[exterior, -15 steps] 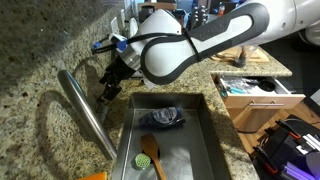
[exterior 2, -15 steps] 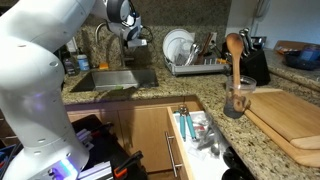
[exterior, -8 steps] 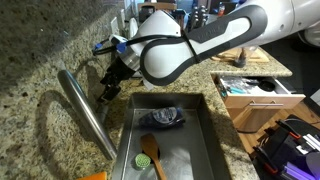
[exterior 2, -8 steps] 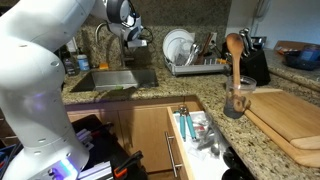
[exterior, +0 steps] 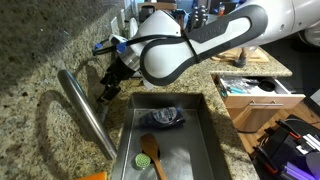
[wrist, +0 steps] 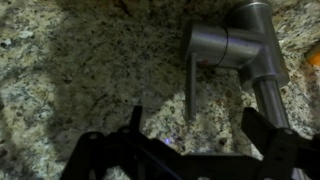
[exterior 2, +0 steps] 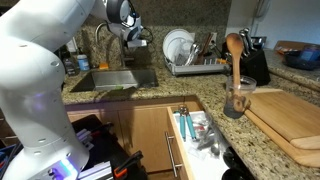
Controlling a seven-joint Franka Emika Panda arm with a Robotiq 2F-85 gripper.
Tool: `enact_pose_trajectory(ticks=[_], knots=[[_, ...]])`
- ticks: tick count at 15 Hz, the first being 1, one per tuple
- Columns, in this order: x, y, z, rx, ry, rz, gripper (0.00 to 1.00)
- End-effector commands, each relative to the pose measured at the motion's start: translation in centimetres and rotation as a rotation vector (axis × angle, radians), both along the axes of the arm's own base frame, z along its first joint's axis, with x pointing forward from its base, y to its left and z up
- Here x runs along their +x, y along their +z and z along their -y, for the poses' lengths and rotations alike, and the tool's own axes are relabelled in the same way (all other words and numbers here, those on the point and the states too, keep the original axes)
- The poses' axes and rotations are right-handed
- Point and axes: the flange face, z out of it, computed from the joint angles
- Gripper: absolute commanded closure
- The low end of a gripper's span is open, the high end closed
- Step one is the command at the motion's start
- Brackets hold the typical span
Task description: Push the faucet handle forward
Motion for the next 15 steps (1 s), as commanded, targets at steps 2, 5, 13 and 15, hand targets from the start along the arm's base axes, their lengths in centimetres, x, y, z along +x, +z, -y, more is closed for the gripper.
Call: enact_pose_trajectory(ticks=[2, 5, 13, 15], knots=[[1.4, -0.5, -0.3, 0.022, -0.001, -0.046, 0.0], [0.7, -0.3, 0.0, 0.007, -0.006, -0.02, 0.0], [0.9, -1.0, 0.1, -0.014, 0.0, -0.022, 0.34], [1.0, -1.2, 0.2, -0.016, -0.005, -0.027, 0.47]])
